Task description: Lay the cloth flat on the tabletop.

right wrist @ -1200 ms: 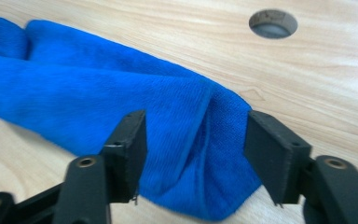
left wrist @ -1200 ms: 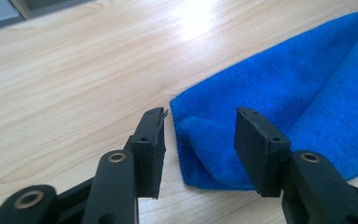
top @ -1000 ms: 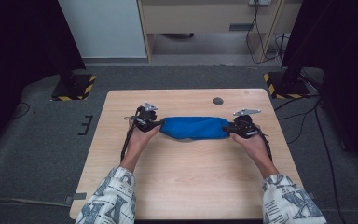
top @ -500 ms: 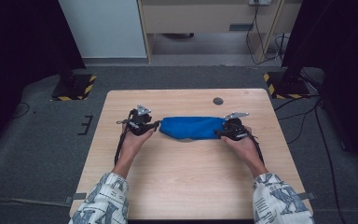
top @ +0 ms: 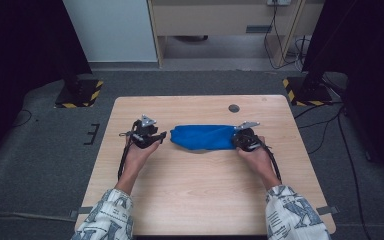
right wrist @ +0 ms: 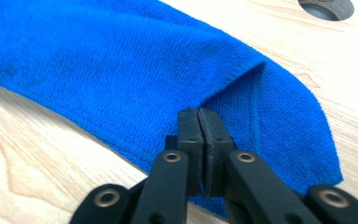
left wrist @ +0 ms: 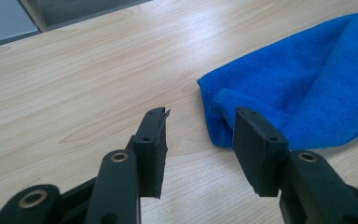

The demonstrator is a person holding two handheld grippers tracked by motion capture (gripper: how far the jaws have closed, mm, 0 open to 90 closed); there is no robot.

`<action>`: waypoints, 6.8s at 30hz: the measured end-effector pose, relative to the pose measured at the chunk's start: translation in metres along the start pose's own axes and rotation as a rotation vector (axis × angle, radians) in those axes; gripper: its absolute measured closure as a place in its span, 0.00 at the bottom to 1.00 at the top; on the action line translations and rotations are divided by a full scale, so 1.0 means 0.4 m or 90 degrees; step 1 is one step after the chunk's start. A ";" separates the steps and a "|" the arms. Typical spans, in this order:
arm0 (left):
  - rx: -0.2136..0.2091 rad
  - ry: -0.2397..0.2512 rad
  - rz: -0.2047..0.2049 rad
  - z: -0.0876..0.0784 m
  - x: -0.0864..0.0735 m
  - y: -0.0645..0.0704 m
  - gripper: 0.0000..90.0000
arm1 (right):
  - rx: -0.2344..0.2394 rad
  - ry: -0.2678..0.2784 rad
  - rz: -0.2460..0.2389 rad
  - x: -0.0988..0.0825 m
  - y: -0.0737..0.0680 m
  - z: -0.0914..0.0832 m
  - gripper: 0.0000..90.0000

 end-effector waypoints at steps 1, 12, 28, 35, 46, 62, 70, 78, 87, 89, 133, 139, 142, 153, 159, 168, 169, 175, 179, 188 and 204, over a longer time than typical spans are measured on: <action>-0.001 -0.001 0.000 0.001 -0.002 0.001 0.61 | 0.003 0.001 0.002 0.000 0.000 -0.003 1.00; -0.008 0.005 0.005 -0.006 -0.007 0.005 0.63 | 0.023 0.014 0.015 -0.036 -0.010 -0.096 1.00; -0.051 0.002 0.062 -0.082 -0.124 0.059 0.63 | 0.038 0.016 0.028 -0.142 -0.053 -0.171 1.00; -0.097 -0.027 0.070 -0.077 -0.173 0.104 0.53 | 0.043 0.024 0.034 -0.154 -0.062 -0.180 0.99; -0.124 -0.031 0.063 -0.055 -0.180 0.127 0.49 | 0.048 0.039 0.035 -0.165 -0.069 -0.202 0.97; -0.132 -0.042 0.090 -0.034 -0.177 0.158 0.88 | 0.052 0.048 0.013 -0.191 -0.111 -0.226 0.74; -0.155 -0.030 0.093 -0.044 -0.124 0.167 0.98 | 0.077 0.035 -0.024 -0.183 -0.153 -0.195 0.69; -0.146 -0.016 0.097 -0.004 0.035 0.188 0.98 | 0.105 0.026 -0.063 -0.159 -0.202 -0.149 0.60; -0.142 -0.071 0.087 0.111 0.067 0.240 0.98 | 0.109 0.001 -0.104 -0.131 -0.246 -0.062 0.49; -0.139 -0.081 0.089 0.127 0.062 0.248 0.98 | 0.105 -0.010 -0.124 -0.121 -0.252 -0.040 0.56; -0.171 -0.031 0.116 0.133 -0.002 0.249 0.48 | 0.113 0.030 0.086 -0.040 -0.145 -0.051 0.93; -0.161 -0.049 0.107 0.158 -0.012 0.250 0.48 | 0.110 0.033 0.076 -0.037 -0.143 -0.054 0.94; -0.165 -0.038 0.097 0.156 -0.003 0.254 0.55 | 0.111 0.029 0.076 -0.038 -0.147 -0.054 0.95; -0.178 -0.031 0.099 0.145 0.007 0.263 0.93 | 0.105 0.023 0.064 -0.040 -0.150 -0.051 0.94; -0.172 -0.026 0.074 0.145 0.021 0.267 0.97 | 0.096 0.024 0.028 -0.040 -0.157 -0.060 0.77; -0.150 -0.038 0.124 0.035 0.005 0.245 0.97 | 0.072 0.059 -0.014 -0.056 -0.153 -0.157 0.47; -0.148 -0.041 0.129 0.027 -0.002 0.243 0.97 | 0.068 0.065 -0.013 -0.061 -0.148 -0.169 0.46; -0.149 -0.043 0.114 -0.006 -0.039 0.235 0.97 | 0.019 0.055 0.013 -0.116 -0.102 -0.218 0.55; -0.150 -0.042 0.096 -0.041 -0.068 0.220 0.97 | -0.004 0.029 0.051 -0.160 -0.069 -0.199 0.59; -0.155 -0.057 0.100 -0.069 -0.125 0.211 0.97 | 0.006 0.033 0.067 -0.164 -0.044 -0.150 0.59; -0.186 -0.073 0.090 -0.139 -0.172 0.249 0.97 | 0.015 -0.002 0.063 -0.180 -0.085 -0.175 0.99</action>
Point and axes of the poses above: each handheld gripper's, and its own axes: z roughly forward along the jaws, x roughly out of its top, y roughly to its right, the point moved 9 cm from there along z, roughly forward along the jaws, and after that the axes turned 12 degrees about x, right-handed, at the moved point
